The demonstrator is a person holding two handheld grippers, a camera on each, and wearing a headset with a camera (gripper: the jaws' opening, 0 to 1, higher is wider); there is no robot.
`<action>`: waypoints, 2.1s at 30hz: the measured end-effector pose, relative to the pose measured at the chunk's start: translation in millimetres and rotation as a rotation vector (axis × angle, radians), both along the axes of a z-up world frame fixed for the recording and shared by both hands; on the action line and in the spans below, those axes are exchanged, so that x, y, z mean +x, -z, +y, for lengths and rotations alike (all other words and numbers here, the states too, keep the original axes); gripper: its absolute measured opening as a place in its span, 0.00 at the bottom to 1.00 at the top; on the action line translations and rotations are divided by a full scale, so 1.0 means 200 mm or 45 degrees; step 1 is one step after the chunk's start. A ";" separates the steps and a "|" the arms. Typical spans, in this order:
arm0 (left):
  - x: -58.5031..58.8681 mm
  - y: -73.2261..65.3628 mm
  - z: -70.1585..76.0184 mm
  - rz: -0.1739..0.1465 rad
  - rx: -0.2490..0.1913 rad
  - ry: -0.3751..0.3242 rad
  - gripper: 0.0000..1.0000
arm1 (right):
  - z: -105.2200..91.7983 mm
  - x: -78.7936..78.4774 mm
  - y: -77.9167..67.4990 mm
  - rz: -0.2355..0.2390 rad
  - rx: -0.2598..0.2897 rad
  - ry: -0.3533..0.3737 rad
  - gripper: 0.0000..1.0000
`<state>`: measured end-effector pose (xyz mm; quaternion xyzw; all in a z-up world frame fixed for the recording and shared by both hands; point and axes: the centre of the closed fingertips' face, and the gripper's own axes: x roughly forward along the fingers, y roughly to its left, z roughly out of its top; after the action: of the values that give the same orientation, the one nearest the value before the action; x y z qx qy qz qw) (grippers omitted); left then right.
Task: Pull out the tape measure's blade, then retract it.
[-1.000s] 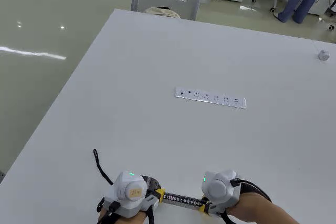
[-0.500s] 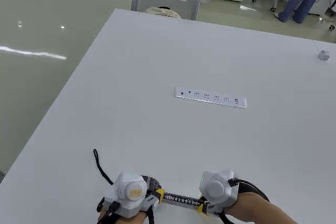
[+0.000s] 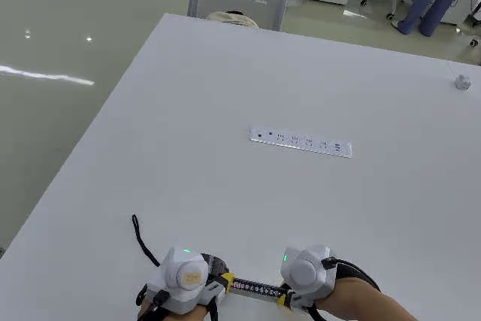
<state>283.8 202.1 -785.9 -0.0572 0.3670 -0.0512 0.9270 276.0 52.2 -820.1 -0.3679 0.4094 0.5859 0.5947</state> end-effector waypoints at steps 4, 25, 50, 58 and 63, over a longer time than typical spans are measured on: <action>0.00 0.00 0.00 -0.001 0.000 -0.001 0.59 | 0.01 0.00 0.01 0.001 0.002 -0.002 0.16; -0.01 0.00 -0.01 -0.001 -0.004 -0.002 0.59 | 0.07 -0.01 0.01 -0.002 0.024 -0.011 0.16; -0.01 0.00 -0.01 -0.003 -0.005 -0.004 0.59 | 0.15 -0.01 0.00 -0.005 0.052 -0.031 0.16; -0.01 0.00 -0.01 -0.005 -0.007 -0.004 0.59 | 0.17 -0.01 0.00 -0.004 0.059 -0.031 0.16; -0.01 0.00 -0.01 -0.005 -0.008 -0.004 0.59 | 0.19 -0.01 0.01 -0.005 0.068 -0.032 0.16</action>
<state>282.3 200.4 -786.1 -0.0607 0.3649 -0.0511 0.9277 273.3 89.4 -821.3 -0.3581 0.3877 0.6034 0.5978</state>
